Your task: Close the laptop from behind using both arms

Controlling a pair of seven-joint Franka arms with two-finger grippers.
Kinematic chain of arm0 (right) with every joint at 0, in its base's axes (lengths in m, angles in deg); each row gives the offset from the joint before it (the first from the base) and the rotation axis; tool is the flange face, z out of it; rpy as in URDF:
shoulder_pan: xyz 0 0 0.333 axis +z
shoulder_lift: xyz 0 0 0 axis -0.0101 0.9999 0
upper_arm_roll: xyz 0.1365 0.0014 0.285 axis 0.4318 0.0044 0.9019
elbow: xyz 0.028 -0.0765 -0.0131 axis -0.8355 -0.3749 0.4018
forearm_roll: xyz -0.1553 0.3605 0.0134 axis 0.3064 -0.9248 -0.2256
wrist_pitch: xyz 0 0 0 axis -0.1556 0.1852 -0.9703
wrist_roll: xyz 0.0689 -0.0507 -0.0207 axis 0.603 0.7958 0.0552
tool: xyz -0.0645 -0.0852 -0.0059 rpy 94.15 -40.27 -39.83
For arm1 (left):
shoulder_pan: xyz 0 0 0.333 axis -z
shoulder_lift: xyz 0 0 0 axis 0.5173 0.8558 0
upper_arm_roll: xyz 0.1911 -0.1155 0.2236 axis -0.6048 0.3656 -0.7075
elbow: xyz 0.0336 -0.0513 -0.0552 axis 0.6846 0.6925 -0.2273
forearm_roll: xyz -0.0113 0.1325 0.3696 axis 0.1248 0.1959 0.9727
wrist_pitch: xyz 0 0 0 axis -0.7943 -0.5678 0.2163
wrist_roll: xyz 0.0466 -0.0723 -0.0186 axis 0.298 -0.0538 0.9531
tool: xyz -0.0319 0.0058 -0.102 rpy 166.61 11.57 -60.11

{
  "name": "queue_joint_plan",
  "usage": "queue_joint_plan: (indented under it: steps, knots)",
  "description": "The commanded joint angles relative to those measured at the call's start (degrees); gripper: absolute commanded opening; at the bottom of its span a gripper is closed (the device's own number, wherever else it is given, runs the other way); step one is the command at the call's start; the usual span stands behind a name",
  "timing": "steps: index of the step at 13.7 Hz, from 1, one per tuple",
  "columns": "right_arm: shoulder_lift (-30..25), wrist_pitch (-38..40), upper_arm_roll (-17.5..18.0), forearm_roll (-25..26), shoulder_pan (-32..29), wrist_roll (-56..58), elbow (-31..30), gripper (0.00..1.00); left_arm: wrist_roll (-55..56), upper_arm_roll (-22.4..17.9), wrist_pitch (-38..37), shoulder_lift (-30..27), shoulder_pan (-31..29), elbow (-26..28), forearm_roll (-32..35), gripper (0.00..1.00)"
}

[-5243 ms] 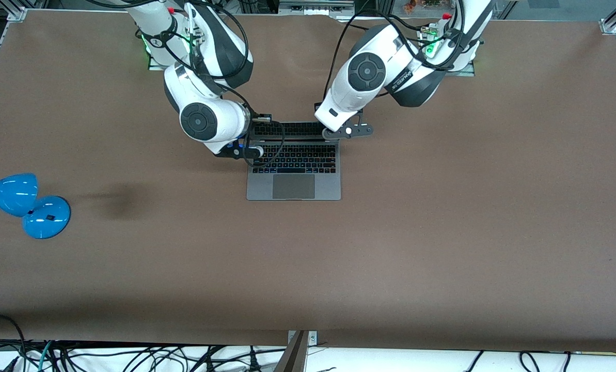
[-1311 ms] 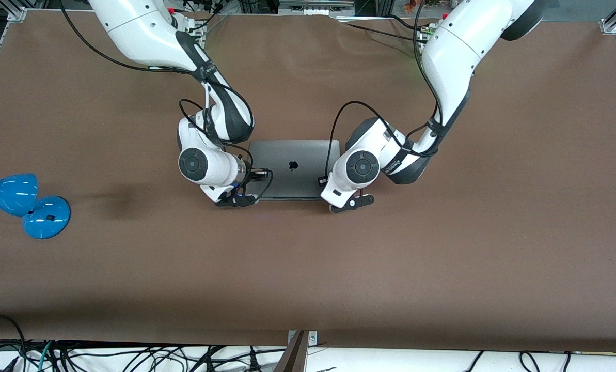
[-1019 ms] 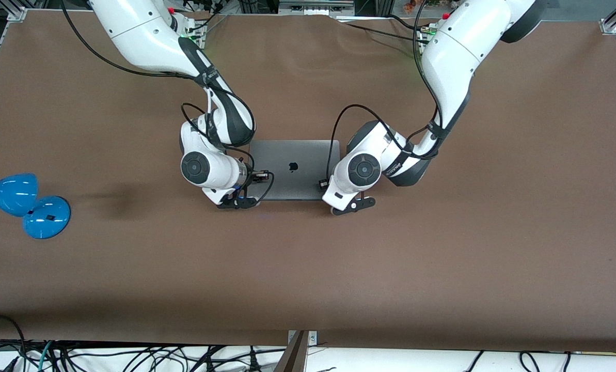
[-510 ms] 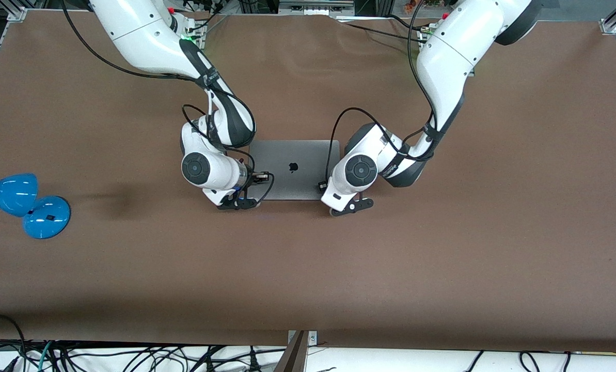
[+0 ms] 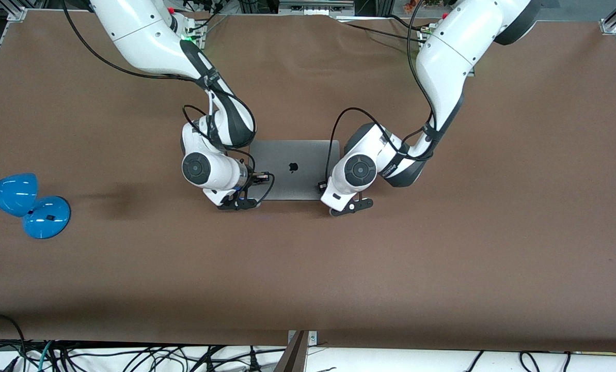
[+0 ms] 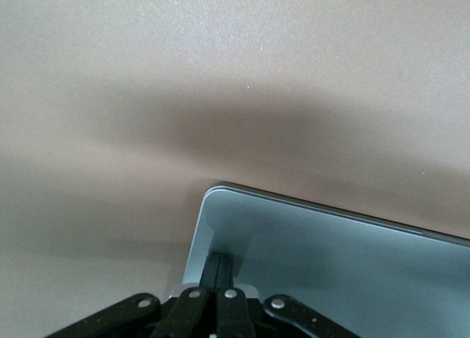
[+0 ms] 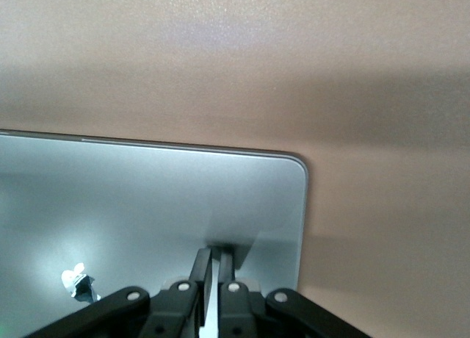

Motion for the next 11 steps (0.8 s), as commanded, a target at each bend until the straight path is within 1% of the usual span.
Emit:
queue_joint_plan:
  steps: [1,2,4,5,6,7,9,10,11]
  knots:
    - [1.0,-0.8,0.1,0.6,0.2,0.7,2.3,0.11,1.5,-0.6,0.5,1.4,0.9,-1.9,2.1,0.29]
    - [-0.1,-0.2,0.1,0.7,0.3,0.6,2.3,0.11,1.6,-0.6,0.5,1.1,0.9,-1.9,2.3,0.99]
    - [-2.2,4.4,0.1,0.5,0.0,0.6,2.5,0.18,1.6,-0.6,0.4,0.4,0.3,-1.9,3.0,1.0]
    - [-3.0,7.8,0.1,0.6,-0.2,0.5,4.1,0.22,1.6,-0.5,0.2,-0.6,0.2,-1.9,3.0,1.0]
    - [-3.6,11.6,-0.5,0.9,-0.3,0.3,5.9,0.35,1.6,-0.5,0.0,-0.8,0.2,-1.8,3.1,1.0]
    - [-4.6,15.1,-1.6,3.0,-0.3,0.5,7.0,0.51,1.6,-0.5,-0.2,-1.2,0.2,-1.5,3.1,1.0]
    - [-8.2,18.6,-1.7,9.8,-0.7,0.8,7.2,0.71,1.4,-0.5,-0.5,-3.2,0.0,-0.7,3.1,1.0]
    - [-10.1,20.3,-1.6,11.7,-1.4,0.9,7.2,0.82,1.5,-0.4,-1.4,-5.2,-0.4,0.5,3.1,1.0]
    - [-11.7,22.0,-1.6,12.0,-2.4,0.9,7.3,0.92,1.5,-0.4,-2.5,-7.5,-0.4,1.4,3.1,1.0]
